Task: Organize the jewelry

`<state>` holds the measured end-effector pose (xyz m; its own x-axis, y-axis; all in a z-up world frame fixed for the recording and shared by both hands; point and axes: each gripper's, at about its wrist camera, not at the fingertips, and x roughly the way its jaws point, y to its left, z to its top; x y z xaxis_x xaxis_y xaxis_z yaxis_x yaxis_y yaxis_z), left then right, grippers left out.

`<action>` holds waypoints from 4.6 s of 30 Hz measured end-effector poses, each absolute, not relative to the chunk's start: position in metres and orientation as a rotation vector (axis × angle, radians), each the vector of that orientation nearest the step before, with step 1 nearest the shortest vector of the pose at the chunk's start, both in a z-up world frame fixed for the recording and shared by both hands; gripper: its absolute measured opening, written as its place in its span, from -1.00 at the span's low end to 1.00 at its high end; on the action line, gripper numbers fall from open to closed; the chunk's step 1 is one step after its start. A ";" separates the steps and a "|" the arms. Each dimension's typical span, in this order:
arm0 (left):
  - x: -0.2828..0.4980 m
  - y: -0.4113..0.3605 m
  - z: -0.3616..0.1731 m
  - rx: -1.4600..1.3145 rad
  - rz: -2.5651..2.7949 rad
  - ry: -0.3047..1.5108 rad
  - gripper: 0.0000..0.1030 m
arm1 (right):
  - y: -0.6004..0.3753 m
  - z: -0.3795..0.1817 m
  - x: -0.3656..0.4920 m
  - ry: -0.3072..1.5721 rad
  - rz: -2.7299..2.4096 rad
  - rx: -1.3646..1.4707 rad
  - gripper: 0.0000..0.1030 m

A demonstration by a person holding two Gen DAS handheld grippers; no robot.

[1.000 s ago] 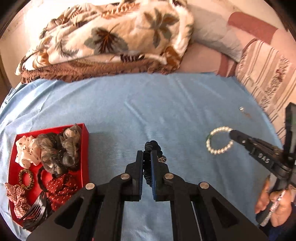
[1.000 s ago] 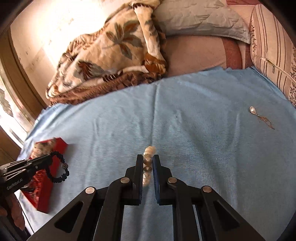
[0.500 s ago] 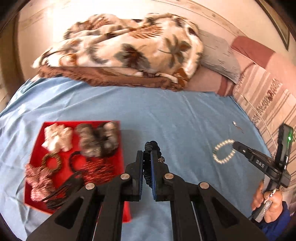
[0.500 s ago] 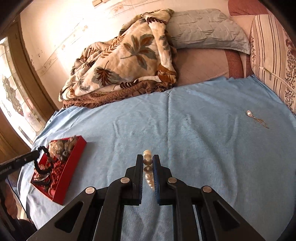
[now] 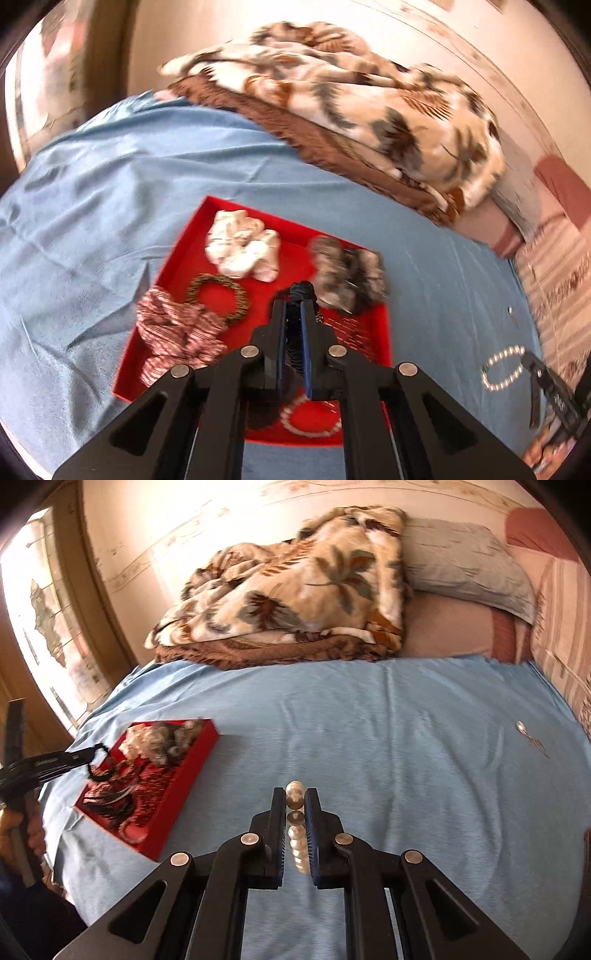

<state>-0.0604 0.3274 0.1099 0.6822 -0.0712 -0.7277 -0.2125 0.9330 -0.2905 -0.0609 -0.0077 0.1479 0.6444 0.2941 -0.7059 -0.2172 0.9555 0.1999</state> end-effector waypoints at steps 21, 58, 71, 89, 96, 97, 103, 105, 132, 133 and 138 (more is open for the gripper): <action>-0.016 0.420 0.069 -0.705 0.046 0.808 -0.86 | 0.207 0.177 0.002 0.886 0.531 0.025 -0.79; -0.031 0.429 0.094 -0.562 0.171 0.725 -0.05 | 0.216 0.112 0.036 1.017 0.360 -0.111 -0.06; -0.039 0.434 0.090 -0.545 0.229 0.746 -0.05 | 0.198 0.068 0.028 1.135 0.260 -0.051 -0.83; -0.046 0.412 0.098 -0.389 0.269 0.740 0.03 | 0.162 0.088 -0.004 1.070 0.271 0.060 -0.63; -0.059 0.405 0.106 -0.356 0.311 0.698 0.22 | 0.201 0.102 -0.027 1.072 0.482 0.069 -0.28; -0.060 0.404 0.107 -0.347 0.318 0.693 0.25 | 0.209 0.099 -0.030 1.082 0.500 0.060 -0.27; -0.067 0.399 0.115 -0.279 0.361 0.650 0.40 | 0.234 0.080 -0.037 1.122 0.535 0.016 -0.27; -0.070 0.399 0.119 -0.264 0.389 0.631 0.42 | 0.231 0.084 -0.040 1.112 0.545 0.031 -0.27; -0.212 0.230 0.161 0.000 0.407 0.547 1.00 | 0.082 0.149 -0.164 0.813 0.285 0.044 0.33; -0.214 0.225 0.161 -0.003 0.399 0.555 1.00 | 0.082 0.150 -0.168 0.805 0.282 0.039 0.36; -0.226 0.199 0.159 -0.019 0.343 0.601 1.00 | 0.069 0.156 -0.185 0.750 0.247 0.005 0.47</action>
<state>-0.2255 0.1993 0.1585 0.7700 0.3110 -0.5571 -0.3222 0.9432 0.0812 -0.1852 0.0695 0.1556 0.7040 0.2243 -0.6739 -0.2203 0.9710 0.0929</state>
